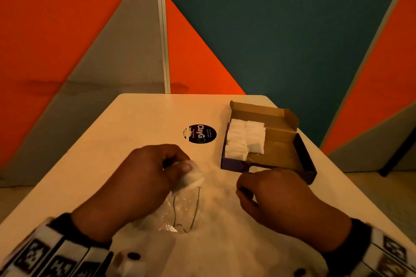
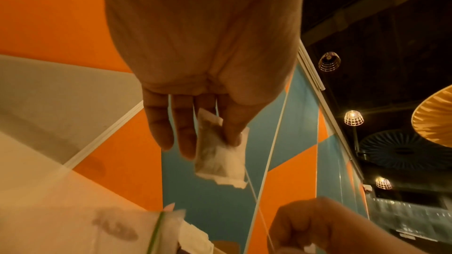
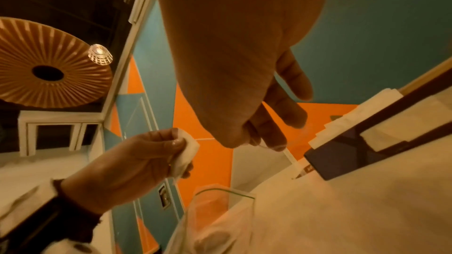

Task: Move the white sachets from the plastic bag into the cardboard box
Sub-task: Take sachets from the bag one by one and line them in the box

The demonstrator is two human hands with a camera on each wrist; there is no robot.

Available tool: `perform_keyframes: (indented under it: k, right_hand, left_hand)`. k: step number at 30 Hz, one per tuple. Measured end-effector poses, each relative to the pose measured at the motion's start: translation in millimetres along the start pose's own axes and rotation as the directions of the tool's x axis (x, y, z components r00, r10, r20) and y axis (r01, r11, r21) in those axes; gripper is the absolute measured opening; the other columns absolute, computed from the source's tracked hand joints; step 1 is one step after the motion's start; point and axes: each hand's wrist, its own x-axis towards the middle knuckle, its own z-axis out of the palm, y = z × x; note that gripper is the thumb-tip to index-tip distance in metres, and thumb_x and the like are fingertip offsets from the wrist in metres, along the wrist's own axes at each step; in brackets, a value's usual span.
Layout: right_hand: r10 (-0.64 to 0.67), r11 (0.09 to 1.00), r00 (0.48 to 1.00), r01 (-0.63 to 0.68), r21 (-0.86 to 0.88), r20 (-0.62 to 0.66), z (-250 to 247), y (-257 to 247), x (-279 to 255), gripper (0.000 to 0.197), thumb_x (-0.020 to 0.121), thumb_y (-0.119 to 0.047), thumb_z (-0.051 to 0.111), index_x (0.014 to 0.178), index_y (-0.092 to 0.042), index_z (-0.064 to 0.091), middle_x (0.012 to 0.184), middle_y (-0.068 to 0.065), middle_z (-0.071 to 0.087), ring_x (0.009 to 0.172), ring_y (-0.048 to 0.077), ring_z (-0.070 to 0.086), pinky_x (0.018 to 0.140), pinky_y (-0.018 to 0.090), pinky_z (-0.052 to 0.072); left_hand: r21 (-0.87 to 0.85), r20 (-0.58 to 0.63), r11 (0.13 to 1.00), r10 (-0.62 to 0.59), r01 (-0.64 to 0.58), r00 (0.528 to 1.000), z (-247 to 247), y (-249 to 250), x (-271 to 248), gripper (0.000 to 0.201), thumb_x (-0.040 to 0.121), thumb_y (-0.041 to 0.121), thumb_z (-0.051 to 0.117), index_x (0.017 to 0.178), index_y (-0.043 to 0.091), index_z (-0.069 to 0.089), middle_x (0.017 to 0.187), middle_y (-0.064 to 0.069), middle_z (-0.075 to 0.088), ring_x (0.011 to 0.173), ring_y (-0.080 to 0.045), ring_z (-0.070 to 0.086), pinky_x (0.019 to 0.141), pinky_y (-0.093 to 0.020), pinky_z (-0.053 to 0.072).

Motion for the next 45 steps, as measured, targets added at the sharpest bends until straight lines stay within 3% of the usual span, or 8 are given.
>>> perform_keyframes:
  k: [8, 14, 16, 24, 28, 33, 38, 45]
  right_hand:
    - [0.187, 0.896, 0.982, -0.156, 0.416, -0.033, 10.8, 34.6, 23.7, 0.026, 0.096, -0.040, 0.058, 0.121, -0.041, 0.062, 0.103, -0.027, 0.060, 0.086, -0.002, 0.056, 0.076, 0.008, 0.044]
    - [0.354, 0.293, 0.900, 0.153, 0.944, -0.256, -0.6, -8.7, 9.2, 0.040, 0.088, -0.017, 0.069, 0.103, -0.054, 0.061, 0.117, -0.027, 0.063, 0.107, 0.001, 0.062, 0.074, 0.016, 0.053]
    - [0.283, 0.226, 0.904, 0.262, 0.938, -0.321, -1.6, -29.4, 3.3, 0.037, 0.085, -0.015, 0.070, 0.098, -0.050, 0.065, 0.121, -0.028, 0.063, 0.109, -0.001, 0.062, 0.083, 0.023, 0.055]
    - [0.338, 0.385, 0.891, 0.162, 0.909, -0.302, 7.8, -38.7, 11.8, 0.035, 0.090, -0.011, 0.067, 0.084, -0.044, 0.075, 0.092, -0.027, 0.072, 0.095, -0.004, 0.066, 0.086, 0.019, 0.054]
    - [0.394, 0.424, 0.897, 0.015, 0.906, -0.200, -3.6, 1.4, 24.6, 0.026, 0.092, -0.017, 0.065, 0.083, -0.040, 0.072, 0.091, -0.023, 0.069, 0.084, -0.003, 0.063, 0.058, 0.004, 0.045]
    - [0.522, 0.379, 0.841, -0.079, 0.922, -0.142, 4.1, 85.7, 63.2, 0.015, 0.094, -0.010, 0.063, 0.094, -0.023, 0.071, 0.102, -0.012, 0.067, 0.093, 0.001, 0.061, 0.058, 0.008, 0.045]
    - [0.550, 0.404, 0.835, -0.303, 0.863, 0.036, 34.6, 137.2, 105.7, 0.016, 0.093, -0.011, 0.063, 0.094, -0.022, 0.074, 0.103, 0.005, 0.070, 0.081, 0.015, 0.061, 0.064, 0.022, 0.046]
    - [0.578, 0.394, 0.793, -0.475, 0.786, 0.190, 67.0, 151.7, 136.5, 0.018, 0.085, -0.007, 0.069, 0.083, -0.023, 0.078, 0.098, 0.003, 0.071, 0.093, 0.027, 0.067, 0.089, 0.046, 0.057]
  left_hand:
    - [-0.308, 0.003, 0.947, -0.091, 0.087, 0.996, -6.0, -1.2, 7.1, 0.008, 0.086, 0.015, 0.074, 0.083, 0.022, 0.077, 0.079, 0.004, 0.078, 0.073, -0.007, 0.072, 0.074, -0.026, 0.052]
    - [-0.756, 0.083, 0.624, -0.208, 0.198, 0.975, 21.5, 6.5, 1.9, 0.015, 0.076, 0.009, 0.072, 0.090, 0.002, 0.071, 0.085, -0.024, 0.075, 0.073, -0.034, 0.071, 0.073, -0.039, 0.057]
    - [-0.819, 0.085, 0.540, -0.221, 0.195, 0.972, 32.5, 10.6, 1.6, 0.021, 0.072, 0.013, 0.072, 0.090, 0.002, 0.071, 0.087, -0.025, 0.074, 0.075, -0.032, 0.069, 0.074, -0.040, 0.055]
    - [-0.691, 0.002, 0.708, -0.198, 0.145, 0.980, 40.7, 16.2, -3.8, 0.010, 0.078, 0.024, 0.075, 0.087, 0.022, 0.076, 0.088, 0.000, 0.077, 0.074, -0.010, 0.064, 0.071, -0.032, 0.045]
    - [0.014, -0.013, 1.000, -0.006, 0.006, 1.000, 5.4, -12.5, -7.8, 0.030, 0.078, 0.051, 0.073, 0.104, 0.050, 0.058, 0.098, 0.027, 0.063, 0.090, 0.006, 0.058, 0.072, -0.014, 0.045]
    - [0.440, 0.258, 0.898, -0.142, 0.014, 0.956, -38.9, -71.8, -1.7, 0.043, 0.072, 0.074, 0.063, 0.107, 0.055, 0.048, 0.115, 0.034, 0.047, 0.105, 0.004, 0.052, 0.090, -0.021, 0.045]
    - [0.518, 0.328, 0.853, -0.266, 0.062, 0.906, -41.6, -102.2, -8.0, 0.041, 0.075, 0.071, 0.063, 0.109, 0.056, 0.044, 0.125, 0.030, 0.045, 0.108, 0.006, 0.050, 0.097, -0.019, 0.042]
    - [0.495, 0.375, 0.855, -0.370, 0.154, 0.850, -40.5, -115.2, -11.2, 0.106, 0.015, 0.106, 0.029, 0.108, 0.058, 0.045, 0.122, 0.032, 0.045, 0.109, 0.009, 0.051, 0.099, -0.014, 0.041]
